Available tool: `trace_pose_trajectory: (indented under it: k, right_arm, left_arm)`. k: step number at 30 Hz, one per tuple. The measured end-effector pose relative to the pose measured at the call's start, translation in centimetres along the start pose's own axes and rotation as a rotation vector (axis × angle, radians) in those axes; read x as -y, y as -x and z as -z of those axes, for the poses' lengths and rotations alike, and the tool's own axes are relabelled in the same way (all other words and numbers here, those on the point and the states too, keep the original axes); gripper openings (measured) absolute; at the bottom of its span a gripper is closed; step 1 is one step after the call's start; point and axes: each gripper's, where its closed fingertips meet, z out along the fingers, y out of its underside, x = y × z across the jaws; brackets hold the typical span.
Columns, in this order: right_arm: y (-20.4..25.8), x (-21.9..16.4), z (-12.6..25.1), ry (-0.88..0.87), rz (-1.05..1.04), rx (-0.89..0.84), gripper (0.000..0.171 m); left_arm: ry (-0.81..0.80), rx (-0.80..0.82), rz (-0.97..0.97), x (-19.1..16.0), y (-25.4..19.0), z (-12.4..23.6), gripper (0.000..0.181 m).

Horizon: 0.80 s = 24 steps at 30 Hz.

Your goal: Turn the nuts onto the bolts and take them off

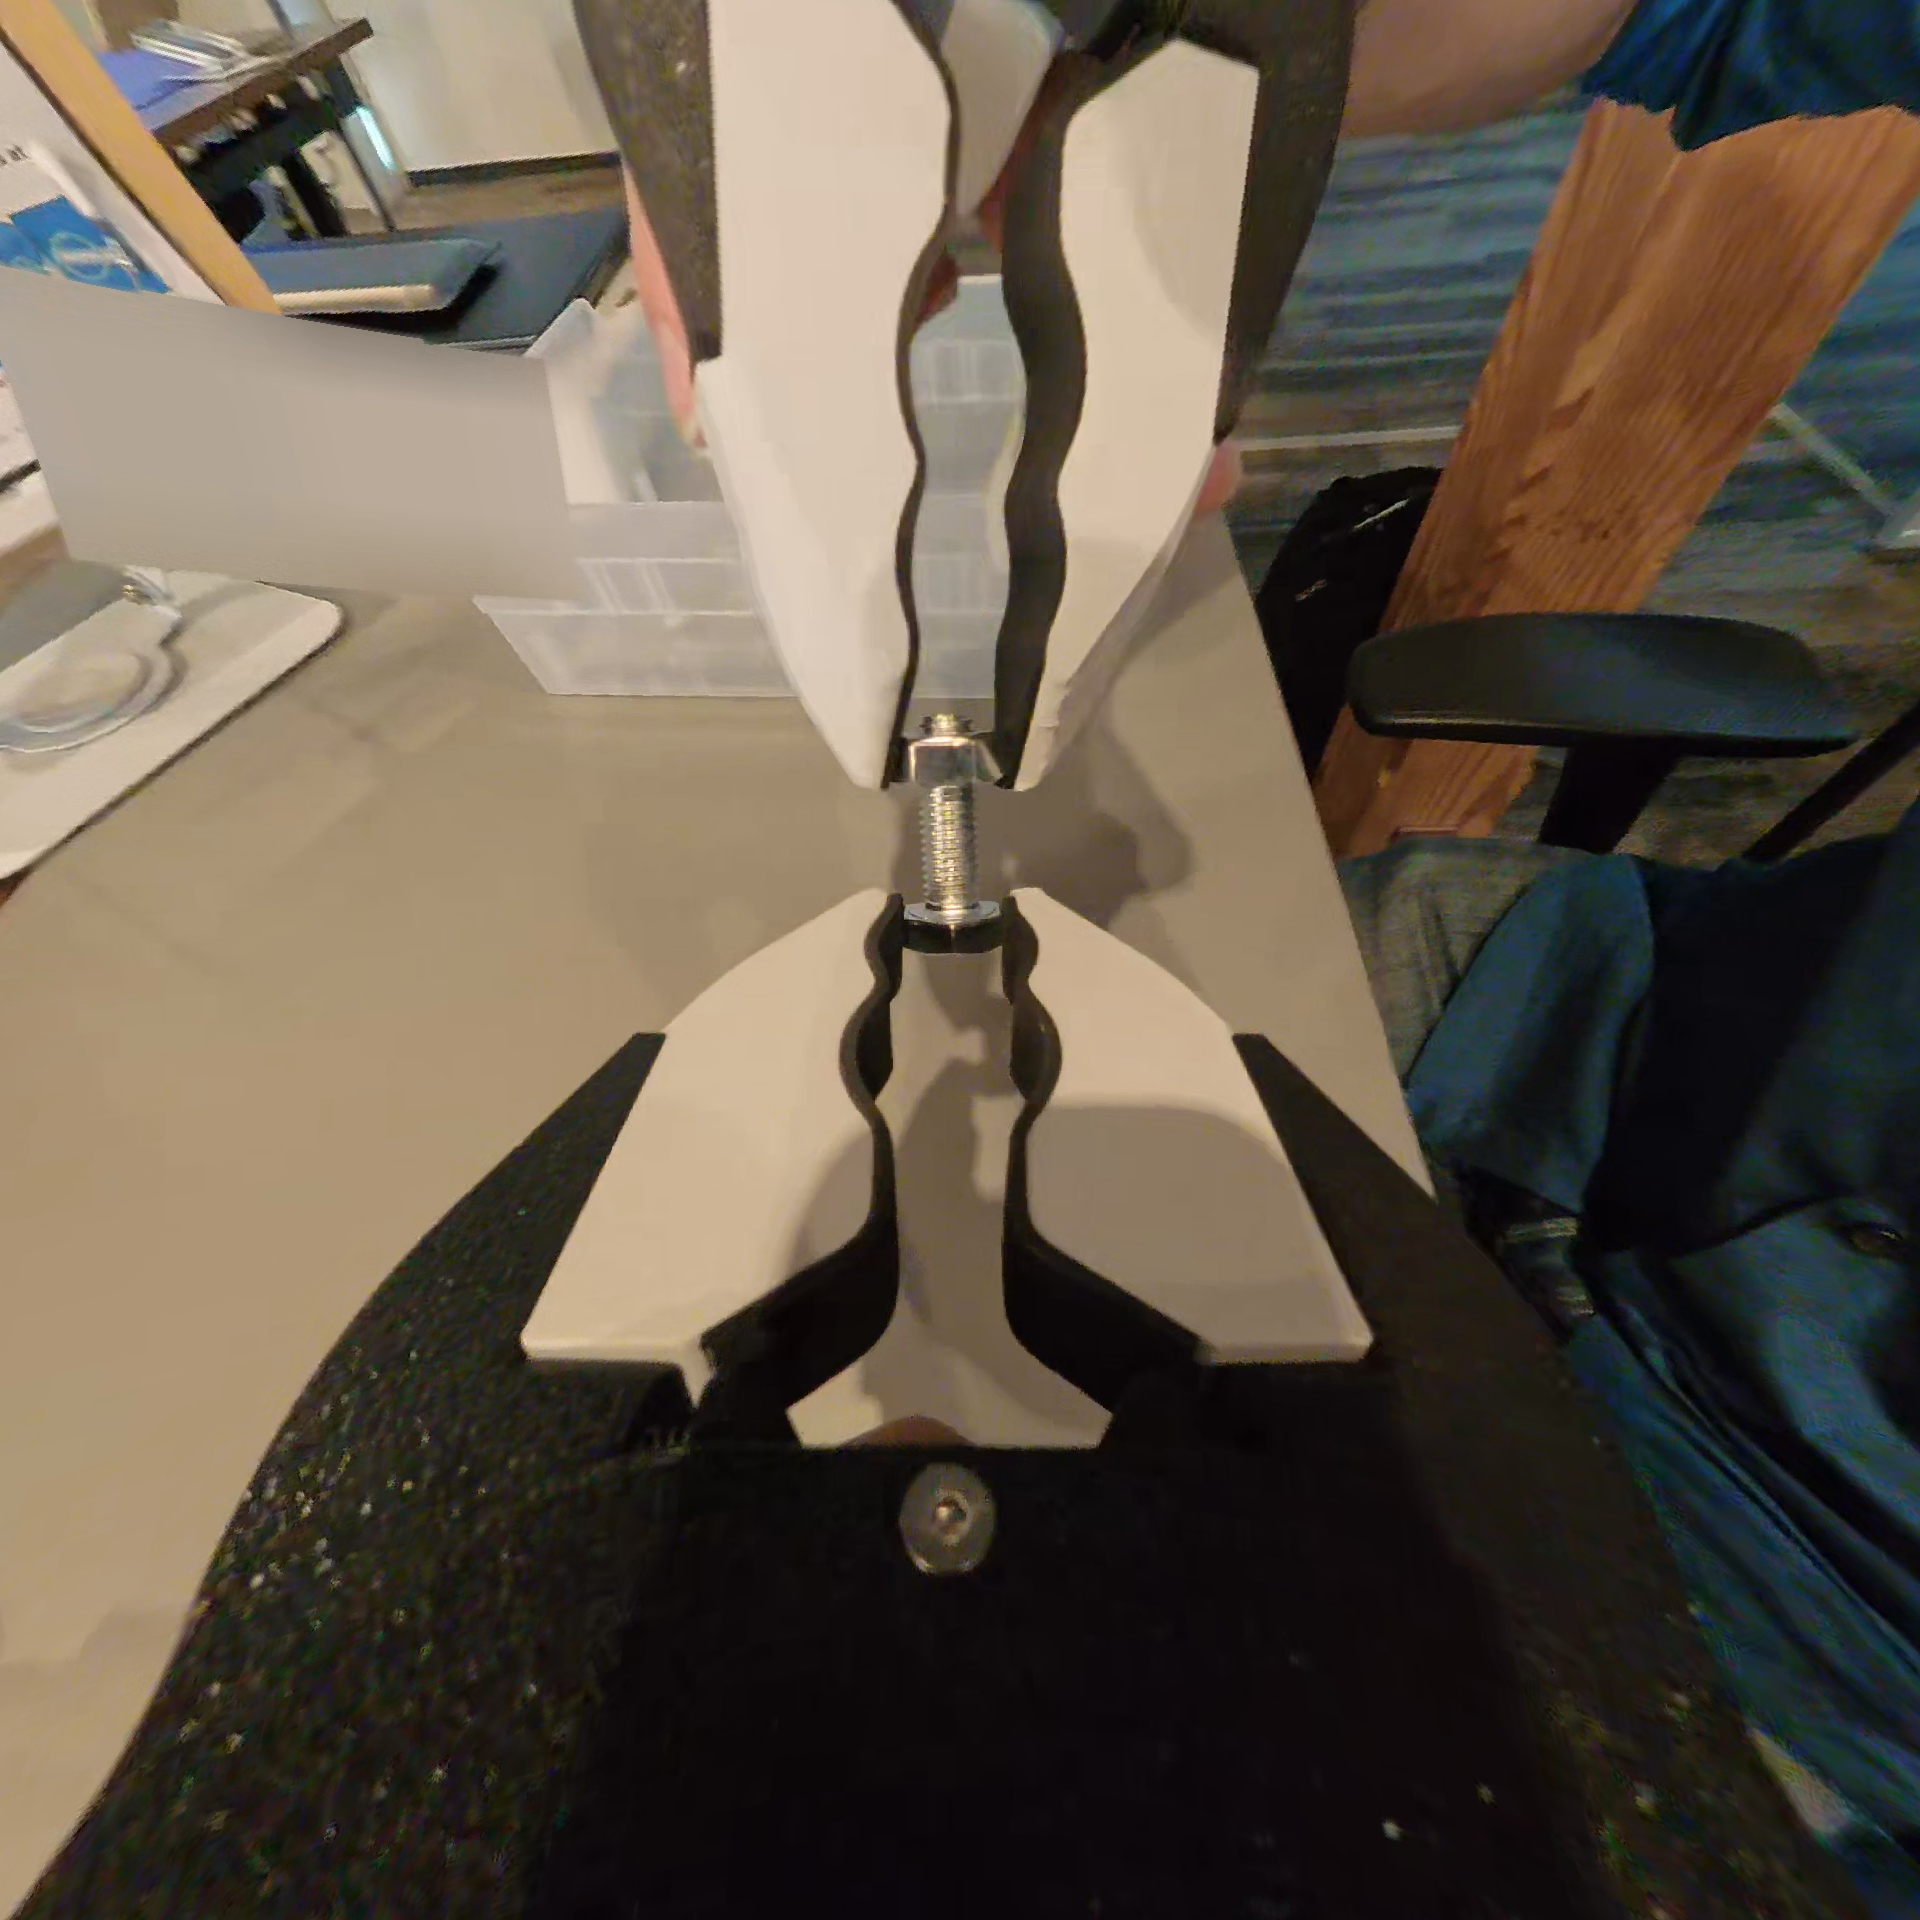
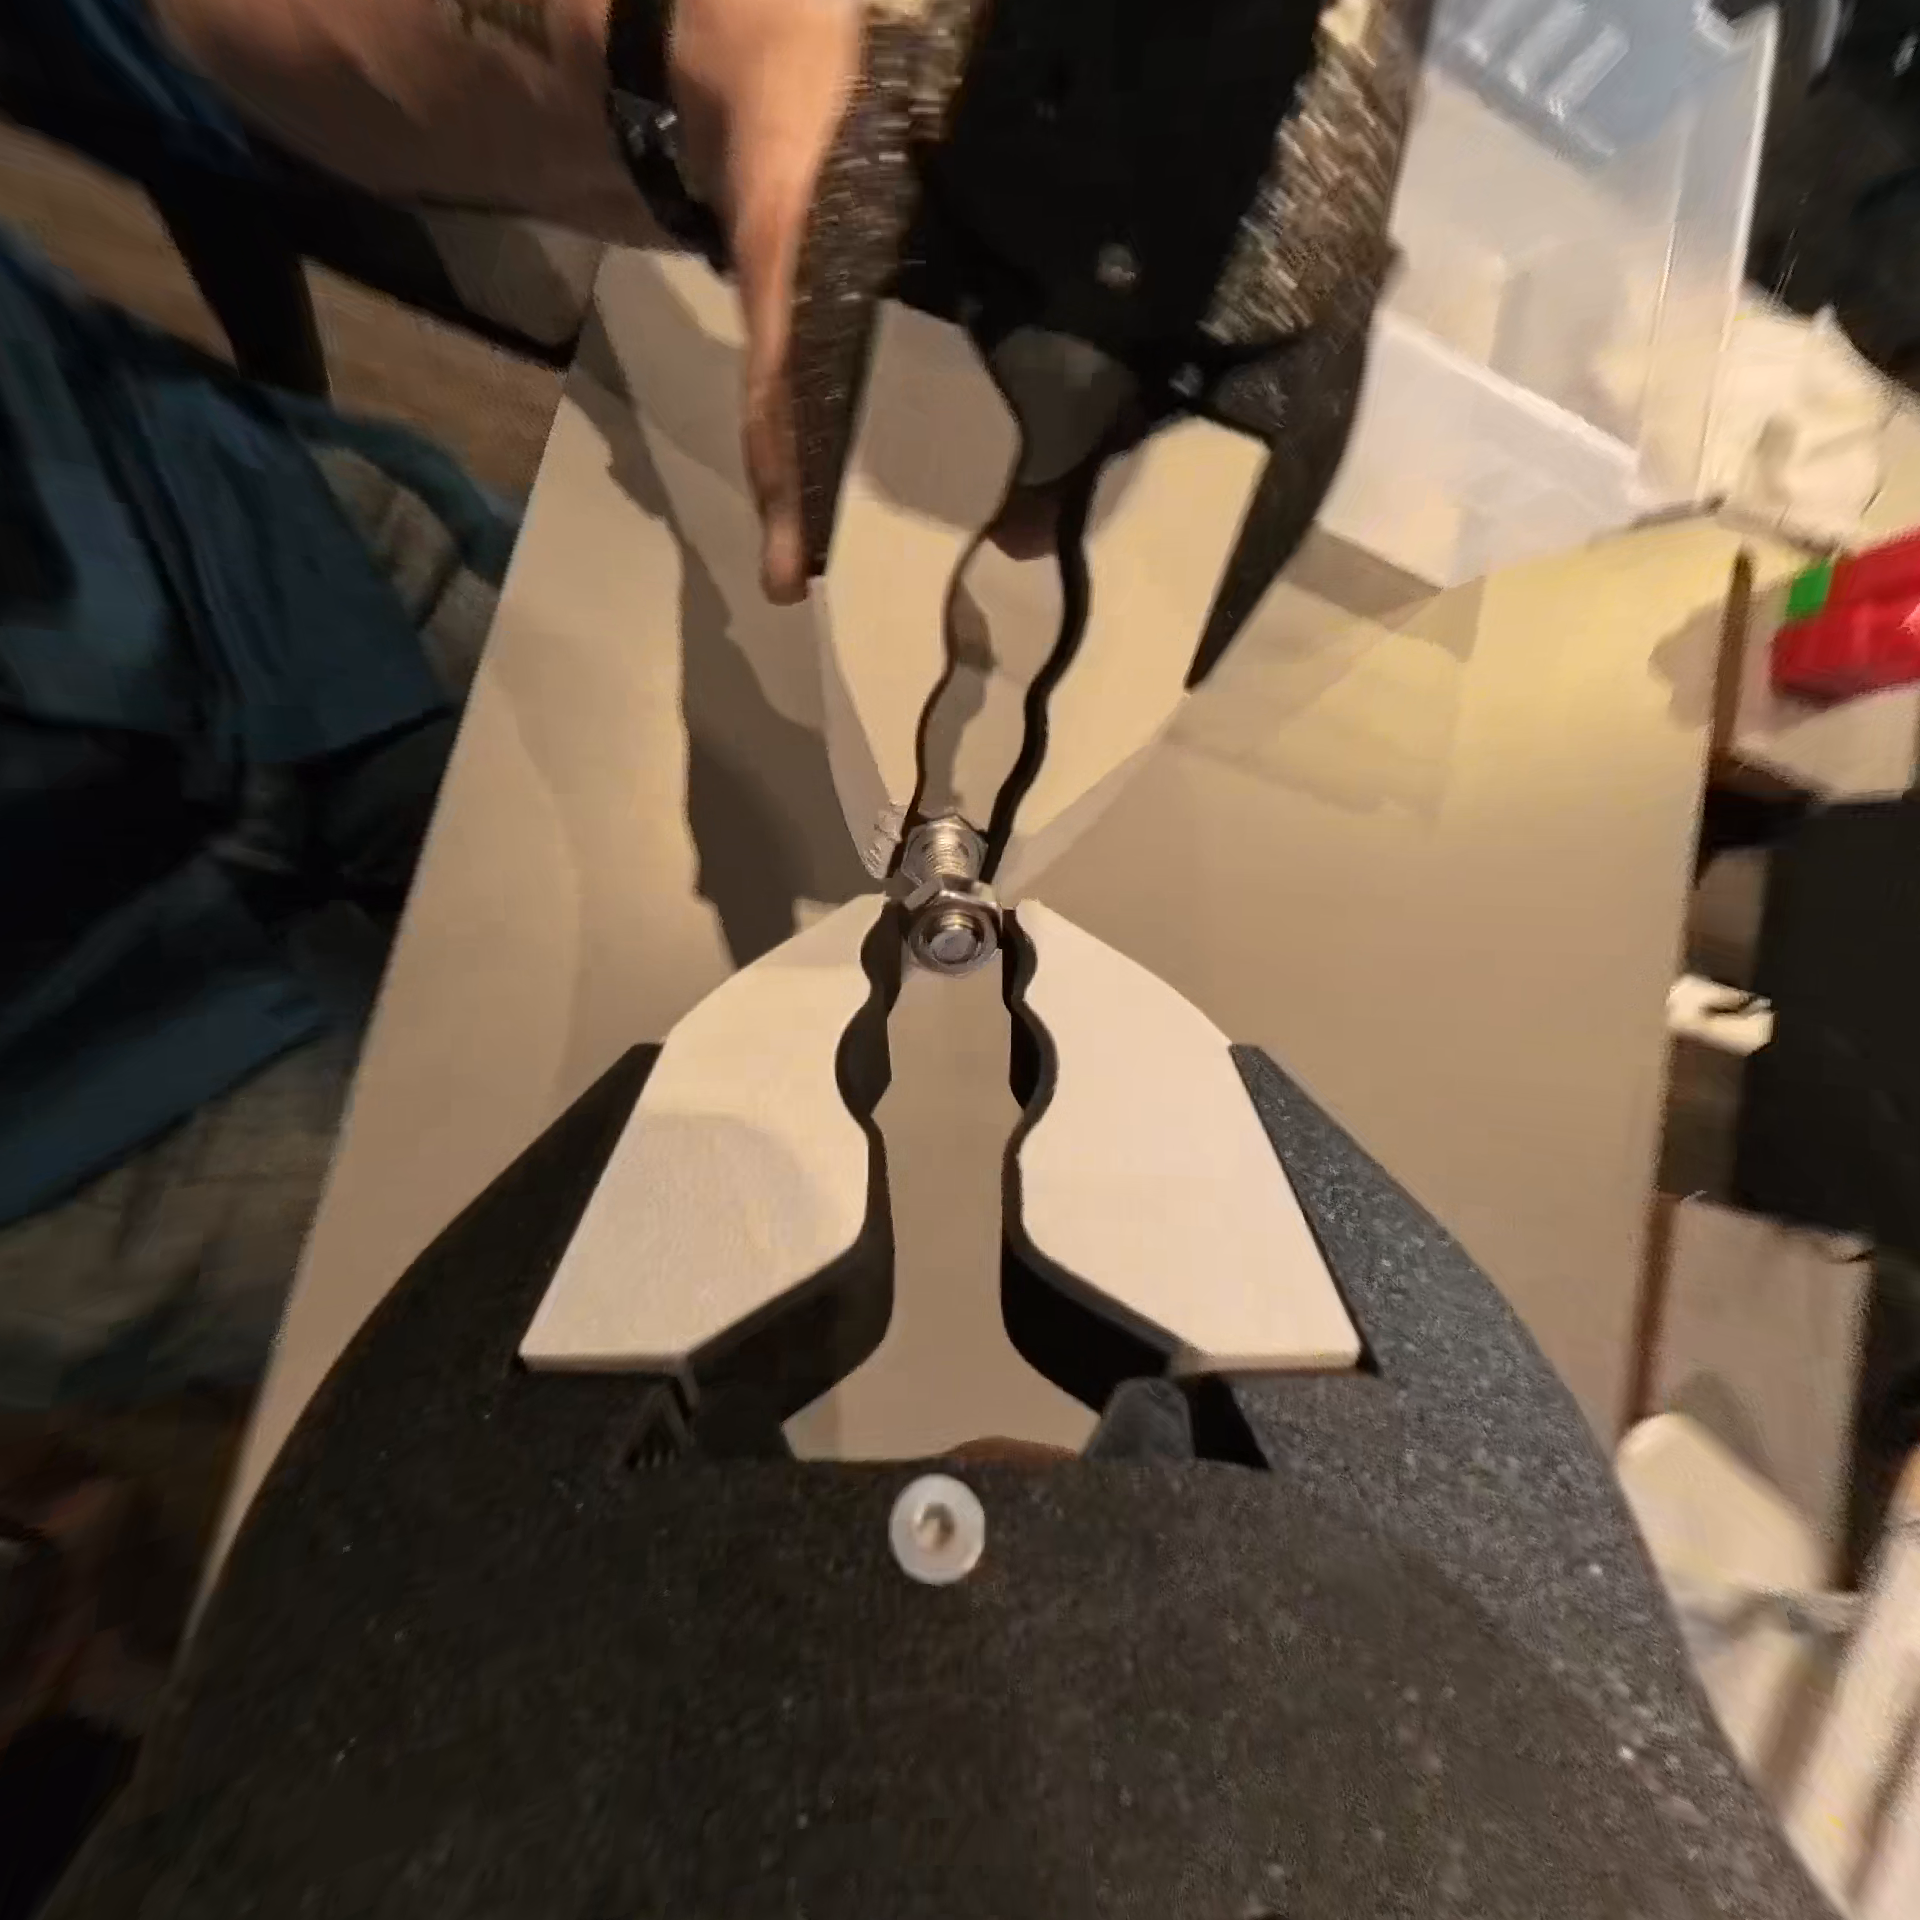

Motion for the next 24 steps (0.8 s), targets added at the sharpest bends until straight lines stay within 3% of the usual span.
trace_pose_trajectory:
  k: [5, 9, 13, 15, 17, 21, 24]
  right_arm:
    - [-1.1, -0.6, -0.5, -0.034, -0.605, 0.072, 0.017]
    - [-1.4, -0.5, -0.7, -0.203, -1.071, 0.26, 0.018]
    - [-1.4, -0.1, -0.7, -0.371, -1.31, 0.493, 0.018]
    - [-1.3, -0.4, -0.9, -0.367, -1.264, 0.487, 0.022]
    - [-1.7, -0.8, -0.8, -0.341, -1.102, 0.379, 0.041]
    - [-2.7, -0.9, 0.3, -0.214, -0.503, 0.064, 0.04]
    - [-1.9, -1.0, 0.4, -0.077, -0.104, -0.072, 0.038]
  left_arm:
    - [0.09, 0.177, -0.082, -0.5, 1.8, 0.3, 0.017]
    - [0.136, 0.257, -0.127, -0.8, 2.4, 0.3, 0.017]
    - [0.143, 0.271, -0.139, -0.7, 2.4, 0.4, 0.017]
    - [0.141, 0.259, -0.13, -0.7, 2.2, 0.4, 0.017]
    - [0.116, 0.225, -0.099, -0.6, 2.0, 0.3, 0.017]
    - [0.062, 0.142, -0.028, -0.5, 1.5, 0.4, 0.017]
    - [0.02, 0.078, 0.007, -0.2, 1.0, 0.5, 0.017]
